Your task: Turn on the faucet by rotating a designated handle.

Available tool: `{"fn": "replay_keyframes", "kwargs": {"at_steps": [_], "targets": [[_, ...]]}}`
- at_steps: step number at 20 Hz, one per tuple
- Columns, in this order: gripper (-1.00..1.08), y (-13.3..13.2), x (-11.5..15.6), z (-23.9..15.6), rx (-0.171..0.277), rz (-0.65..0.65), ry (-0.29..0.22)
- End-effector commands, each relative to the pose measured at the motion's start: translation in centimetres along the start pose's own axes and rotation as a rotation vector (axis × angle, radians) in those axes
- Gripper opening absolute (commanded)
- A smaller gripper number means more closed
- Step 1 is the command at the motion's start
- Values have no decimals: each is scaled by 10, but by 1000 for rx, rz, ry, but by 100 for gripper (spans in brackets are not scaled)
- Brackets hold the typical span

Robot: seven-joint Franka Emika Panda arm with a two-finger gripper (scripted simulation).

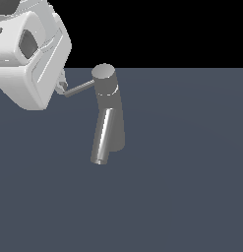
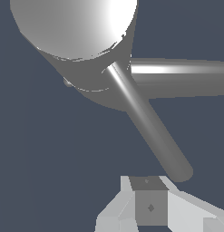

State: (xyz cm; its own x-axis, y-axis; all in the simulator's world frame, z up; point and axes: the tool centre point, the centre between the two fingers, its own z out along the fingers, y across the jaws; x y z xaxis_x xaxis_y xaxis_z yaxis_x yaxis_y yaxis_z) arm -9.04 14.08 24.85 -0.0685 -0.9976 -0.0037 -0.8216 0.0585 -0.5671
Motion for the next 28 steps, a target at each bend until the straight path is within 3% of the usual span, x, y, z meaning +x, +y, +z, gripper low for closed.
{"fn": "replay_keyframes", "kwargs": {"at_steps": [1, 19, 21, 28], "targets": [[-100, 5, 20, 2, -5, 25, 20], [-100, 45, 52, 2, -9, 30, 28], [-100, 39, 40, -1, 4, 11, 14], [-100, 42, 56, -1, 2, 15, 16]]}}
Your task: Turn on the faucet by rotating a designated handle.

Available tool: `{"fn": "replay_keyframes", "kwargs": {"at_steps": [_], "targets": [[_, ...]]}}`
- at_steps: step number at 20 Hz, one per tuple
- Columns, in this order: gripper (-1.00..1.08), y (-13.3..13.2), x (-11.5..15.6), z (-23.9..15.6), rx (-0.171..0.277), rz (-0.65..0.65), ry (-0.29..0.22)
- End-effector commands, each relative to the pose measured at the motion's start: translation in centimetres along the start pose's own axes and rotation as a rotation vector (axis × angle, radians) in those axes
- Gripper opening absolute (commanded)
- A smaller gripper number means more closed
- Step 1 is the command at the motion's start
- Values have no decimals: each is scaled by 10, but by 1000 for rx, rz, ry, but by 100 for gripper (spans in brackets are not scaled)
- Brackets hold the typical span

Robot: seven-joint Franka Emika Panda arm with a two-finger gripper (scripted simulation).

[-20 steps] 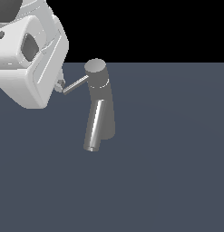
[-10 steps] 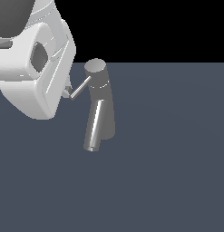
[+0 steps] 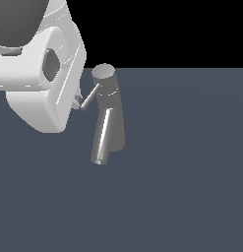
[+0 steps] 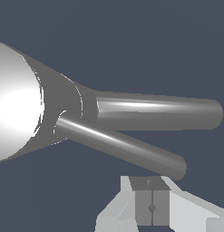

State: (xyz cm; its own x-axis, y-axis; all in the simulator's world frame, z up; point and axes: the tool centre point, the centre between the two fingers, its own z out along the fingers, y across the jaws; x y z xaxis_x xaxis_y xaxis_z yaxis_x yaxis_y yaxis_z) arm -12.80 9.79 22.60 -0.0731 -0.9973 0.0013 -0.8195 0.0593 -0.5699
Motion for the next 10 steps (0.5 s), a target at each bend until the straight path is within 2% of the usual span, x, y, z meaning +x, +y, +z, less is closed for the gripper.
{"fn": "replay_keyframes", "kwargs": {"at_steps": [1, 10], "targets": [[-100, 1, 13, 1, -2, 14, 10], [-100, 4, 33, 1, -5, 19, 13]]}}
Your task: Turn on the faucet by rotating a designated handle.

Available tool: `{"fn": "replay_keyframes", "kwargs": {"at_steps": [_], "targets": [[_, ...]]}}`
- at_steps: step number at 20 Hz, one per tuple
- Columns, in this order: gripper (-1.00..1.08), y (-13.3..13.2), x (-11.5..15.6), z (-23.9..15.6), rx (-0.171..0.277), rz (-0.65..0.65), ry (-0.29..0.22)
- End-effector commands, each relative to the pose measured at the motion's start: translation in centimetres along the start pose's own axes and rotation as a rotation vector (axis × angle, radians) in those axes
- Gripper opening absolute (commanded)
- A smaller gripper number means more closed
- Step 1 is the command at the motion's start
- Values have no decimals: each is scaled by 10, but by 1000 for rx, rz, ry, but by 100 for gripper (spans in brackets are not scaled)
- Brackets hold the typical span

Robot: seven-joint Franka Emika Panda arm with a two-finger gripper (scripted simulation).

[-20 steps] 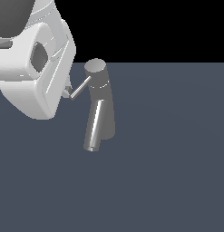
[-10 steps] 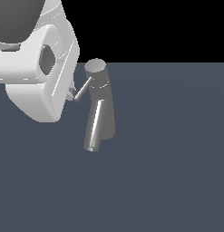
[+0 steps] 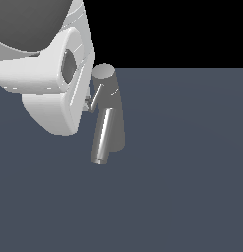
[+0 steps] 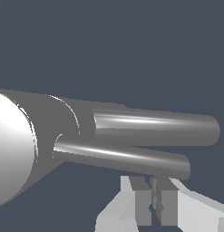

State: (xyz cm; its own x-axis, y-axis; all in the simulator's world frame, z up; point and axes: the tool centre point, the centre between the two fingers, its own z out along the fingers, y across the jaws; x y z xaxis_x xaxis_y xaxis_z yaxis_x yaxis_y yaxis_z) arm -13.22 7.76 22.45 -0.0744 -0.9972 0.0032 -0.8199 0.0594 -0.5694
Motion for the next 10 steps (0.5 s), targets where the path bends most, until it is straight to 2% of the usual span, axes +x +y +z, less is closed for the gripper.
{"fn": "replay_keyframes", "kwargs": {"at_steps": [1, 10], "targets": [[-100, 2, 14, 1, -5, 19, 11], [-100, 5, 33, 2, -8, 23, 14]]}}
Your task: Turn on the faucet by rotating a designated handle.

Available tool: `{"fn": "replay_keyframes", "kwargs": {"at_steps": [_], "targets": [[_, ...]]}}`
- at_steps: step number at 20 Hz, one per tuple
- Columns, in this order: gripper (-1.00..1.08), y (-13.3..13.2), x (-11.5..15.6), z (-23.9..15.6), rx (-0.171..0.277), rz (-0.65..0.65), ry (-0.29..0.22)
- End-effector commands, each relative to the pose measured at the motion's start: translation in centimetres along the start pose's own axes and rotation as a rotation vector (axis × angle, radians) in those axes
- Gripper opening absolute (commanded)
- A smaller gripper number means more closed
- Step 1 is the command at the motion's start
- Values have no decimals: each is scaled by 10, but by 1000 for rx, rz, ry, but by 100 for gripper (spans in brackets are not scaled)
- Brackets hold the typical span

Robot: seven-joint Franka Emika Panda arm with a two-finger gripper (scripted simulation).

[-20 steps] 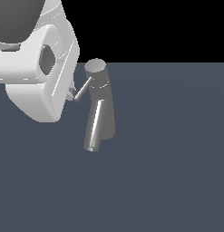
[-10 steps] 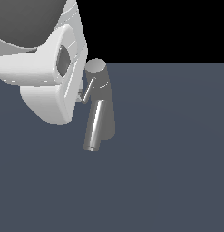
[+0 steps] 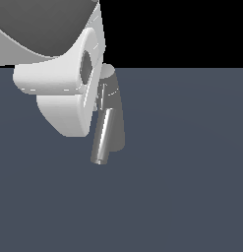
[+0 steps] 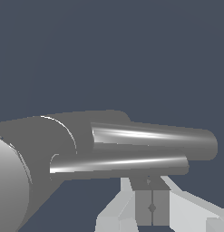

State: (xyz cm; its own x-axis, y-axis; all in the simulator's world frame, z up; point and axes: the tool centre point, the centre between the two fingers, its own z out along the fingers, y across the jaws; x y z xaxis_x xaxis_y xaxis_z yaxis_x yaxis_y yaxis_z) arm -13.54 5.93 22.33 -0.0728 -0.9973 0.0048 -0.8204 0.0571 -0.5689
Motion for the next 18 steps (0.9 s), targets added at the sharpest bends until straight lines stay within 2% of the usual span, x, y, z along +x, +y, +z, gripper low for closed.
{"fn": "replay_keyframes", "kwargs": {"at_steps": [1, 12, 13, 14, 18], "targets": [[-100, 3, 17, 2, -8, 26, 14], [-100, 7, 39, 2, -11, 31, 18], [-100, 7, 39, 2, -11, 31, 18], [-100, 1, 23, -1, 3, 0, 2], [-100, -4, 33, 0, 1, 4, 4]]}}
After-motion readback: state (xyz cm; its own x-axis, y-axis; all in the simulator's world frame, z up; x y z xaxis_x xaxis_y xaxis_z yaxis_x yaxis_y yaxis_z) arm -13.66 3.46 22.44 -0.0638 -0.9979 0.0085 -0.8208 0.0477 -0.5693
